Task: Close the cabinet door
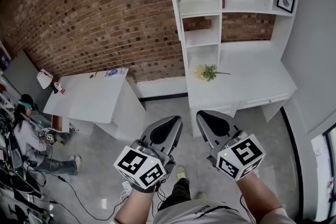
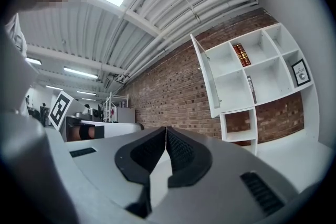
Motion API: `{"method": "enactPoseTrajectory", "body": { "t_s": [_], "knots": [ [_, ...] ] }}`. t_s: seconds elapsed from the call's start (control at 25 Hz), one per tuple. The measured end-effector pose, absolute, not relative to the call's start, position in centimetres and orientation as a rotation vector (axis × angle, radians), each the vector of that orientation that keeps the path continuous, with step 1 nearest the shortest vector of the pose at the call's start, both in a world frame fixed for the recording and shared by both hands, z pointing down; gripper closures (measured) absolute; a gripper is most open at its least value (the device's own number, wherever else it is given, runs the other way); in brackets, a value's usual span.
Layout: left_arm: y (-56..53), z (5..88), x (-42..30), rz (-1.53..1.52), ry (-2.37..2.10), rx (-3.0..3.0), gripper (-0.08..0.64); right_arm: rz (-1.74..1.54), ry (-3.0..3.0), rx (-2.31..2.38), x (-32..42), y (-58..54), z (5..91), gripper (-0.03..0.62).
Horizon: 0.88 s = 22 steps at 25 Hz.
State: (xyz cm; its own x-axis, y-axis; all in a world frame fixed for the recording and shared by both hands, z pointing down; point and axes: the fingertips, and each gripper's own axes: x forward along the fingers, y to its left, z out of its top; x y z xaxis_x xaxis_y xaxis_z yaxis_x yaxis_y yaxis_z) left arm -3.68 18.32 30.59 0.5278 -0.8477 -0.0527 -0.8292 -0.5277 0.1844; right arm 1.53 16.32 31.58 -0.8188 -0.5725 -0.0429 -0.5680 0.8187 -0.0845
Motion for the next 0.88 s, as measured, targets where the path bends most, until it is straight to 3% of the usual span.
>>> {"method": "enactPoseTrajectory", "body": {
  "t_s": [0.88],
  "knots": [
    [-4.6,30.9,-13.2,-0.199,-1.232,2.769,0.549,-0.051,2.799,-1.275,-8.2,-7.1,31.6,0.574]
  ]
}}
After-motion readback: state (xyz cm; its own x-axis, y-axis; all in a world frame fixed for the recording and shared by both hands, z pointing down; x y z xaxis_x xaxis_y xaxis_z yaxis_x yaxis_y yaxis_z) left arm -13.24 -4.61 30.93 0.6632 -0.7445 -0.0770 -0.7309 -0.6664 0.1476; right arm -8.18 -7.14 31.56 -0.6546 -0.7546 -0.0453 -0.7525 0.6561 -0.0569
